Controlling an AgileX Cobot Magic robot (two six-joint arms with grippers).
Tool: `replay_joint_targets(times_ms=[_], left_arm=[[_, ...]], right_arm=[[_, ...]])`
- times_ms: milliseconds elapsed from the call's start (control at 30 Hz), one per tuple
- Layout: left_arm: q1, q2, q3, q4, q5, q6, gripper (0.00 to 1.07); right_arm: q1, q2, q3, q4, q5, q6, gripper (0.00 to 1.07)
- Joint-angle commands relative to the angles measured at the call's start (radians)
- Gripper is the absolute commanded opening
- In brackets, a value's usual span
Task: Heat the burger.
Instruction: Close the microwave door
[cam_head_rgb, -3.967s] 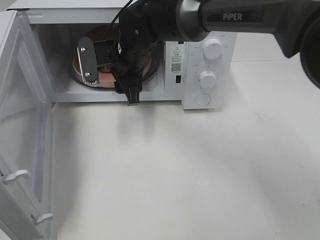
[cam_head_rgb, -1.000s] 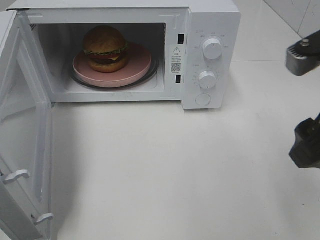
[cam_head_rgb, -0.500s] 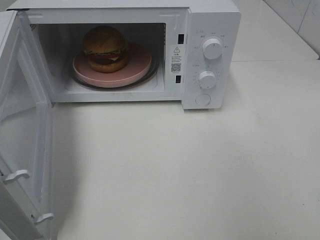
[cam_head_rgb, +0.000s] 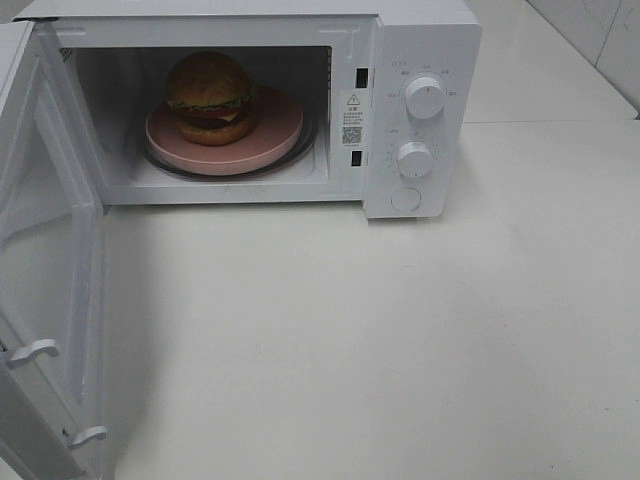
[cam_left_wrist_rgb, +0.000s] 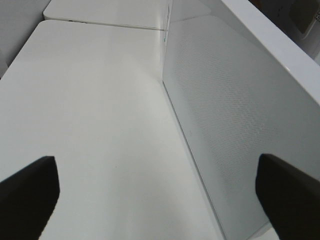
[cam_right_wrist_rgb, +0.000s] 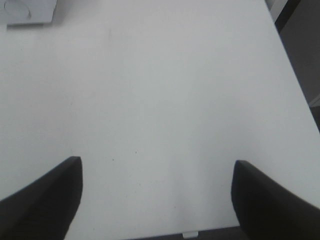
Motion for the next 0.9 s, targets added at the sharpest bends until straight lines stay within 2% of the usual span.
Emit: replay_joint_targets(times_ms=[33, 333, 900], left_arm=[[0.004, -0.019, 0.002, 0.000, -0.009, 0.001, 1.00], [0.004, -0.019, 0.002, 0.000, -0.009, 0.001, 1.00], [0.004, -0.012, 0.002, 0.000, -0.010, -0.002, 1.00]], right_arm=[[-0.035, -0.098, 0.002, 0.003, 0.002, -0.012, 0.76], [-0.060, -0.265, 0.002, 0.002, 0.002, -0.012, 0.76], [-0.060, -0.270, 0.002, 0.002, 0.001, -0.011, 0.76]])
